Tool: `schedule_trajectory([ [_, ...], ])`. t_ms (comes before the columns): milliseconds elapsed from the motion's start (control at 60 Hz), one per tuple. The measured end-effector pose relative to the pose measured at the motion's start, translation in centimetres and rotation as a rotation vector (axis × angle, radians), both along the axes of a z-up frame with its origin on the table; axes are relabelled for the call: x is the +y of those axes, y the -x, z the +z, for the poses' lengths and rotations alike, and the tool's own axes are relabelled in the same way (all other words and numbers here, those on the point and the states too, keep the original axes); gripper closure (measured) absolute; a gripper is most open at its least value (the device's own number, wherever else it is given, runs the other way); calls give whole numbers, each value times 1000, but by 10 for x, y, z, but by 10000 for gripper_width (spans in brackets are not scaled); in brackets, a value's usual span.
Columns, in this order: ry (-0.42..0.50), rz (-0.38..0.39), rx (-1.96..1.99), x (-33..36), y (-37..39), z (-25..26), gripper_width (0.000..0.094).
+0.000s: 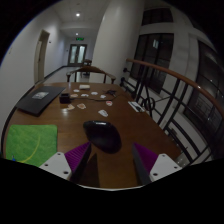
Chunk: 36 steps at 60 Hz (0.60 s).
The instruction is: Arrange mouse
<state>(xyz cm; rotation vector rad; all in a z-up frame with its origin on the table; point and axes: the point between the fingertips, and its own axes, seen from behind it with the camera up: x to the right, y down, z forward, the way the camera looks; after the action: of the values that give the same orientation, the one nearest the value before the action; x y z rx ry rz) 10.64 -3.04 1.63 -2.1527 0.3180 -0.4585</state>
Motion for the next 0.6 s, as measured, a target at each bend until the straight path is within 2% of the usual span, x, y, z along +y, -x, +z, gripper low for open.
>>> schedule_trajectory([
  [367, -9, 57, 25, 83, -24, -5, 96],
  [483, 33, 55, 32, 105, -39, -22, 106],
  [500, 44, 58, 35, 106, -40, -25, 134],
  [517, 26, 61, 41, 111, -39, -24, 97],
  [600, -12, 69, 71, 115, -35, -25, 327],
])
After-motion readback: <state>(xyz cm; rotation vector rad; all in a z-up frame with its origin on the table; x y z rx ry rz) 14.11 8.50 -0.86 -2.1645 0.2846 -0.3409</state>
